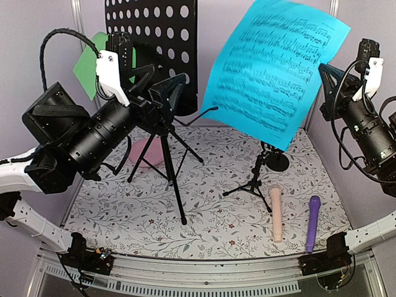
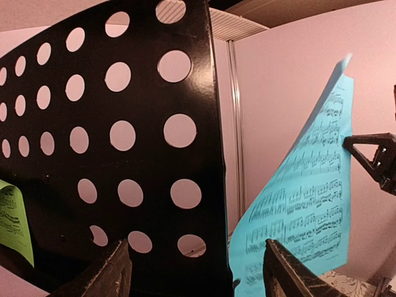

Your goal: Pack up the instrument practice props

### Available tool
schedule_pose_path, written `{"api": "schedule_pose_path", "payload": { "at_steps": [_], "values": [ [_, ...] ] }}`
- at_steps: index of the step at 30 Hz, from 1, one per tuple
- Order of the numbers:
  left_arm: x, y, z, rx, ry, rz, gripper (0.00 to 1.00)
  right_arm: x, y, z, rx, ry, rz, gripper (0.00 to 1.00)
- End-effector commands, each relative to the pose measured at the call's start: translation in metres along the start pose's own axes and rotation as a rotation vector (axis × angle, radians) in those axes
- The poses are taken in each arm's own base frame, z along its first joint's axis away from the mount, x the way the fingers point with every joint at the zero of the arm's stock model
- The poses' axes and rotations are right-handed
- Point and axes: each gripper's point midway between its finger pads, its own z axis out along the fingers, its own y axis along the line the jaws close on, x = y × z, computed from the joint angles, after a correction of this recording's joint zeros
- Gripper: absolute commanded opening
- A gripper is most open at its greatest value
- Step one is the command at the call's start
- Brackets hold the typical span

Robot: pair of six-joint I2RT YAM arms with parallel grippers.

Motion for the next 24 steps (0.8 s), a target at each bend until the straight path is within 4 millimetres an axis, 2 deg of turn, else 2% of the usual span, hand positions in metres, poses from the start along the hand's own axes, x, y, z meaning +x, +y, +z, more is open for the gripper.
{"api": "schedule_pose_path", "payload": {
  "at_steps": [1,16,19,24],
  "values": [
    [-0.005,-0.005,0.008,0.012,-0.006,0.011,0.75,0.057,0.006,-0.008,0.014,0.184,-0.014,0.00],
    [0.004,-0.012,0.013,0.017,0.030,0.019,0.74,0.199,0.039,-0.047,-0.129,0.630,0.060,0.00],
    [0.010,-0.015,0.014,0.020,0.046,0.033,0.75,0.213,0.043,-0.049,-0.137,0.677,0.085,0.00],
    [0.015,-0.023,0.020,0.027,0.065,0.089,0.75,0.218,0.059,-0.042,-0.185,0.720,0.103,0.00]
  ]
}}
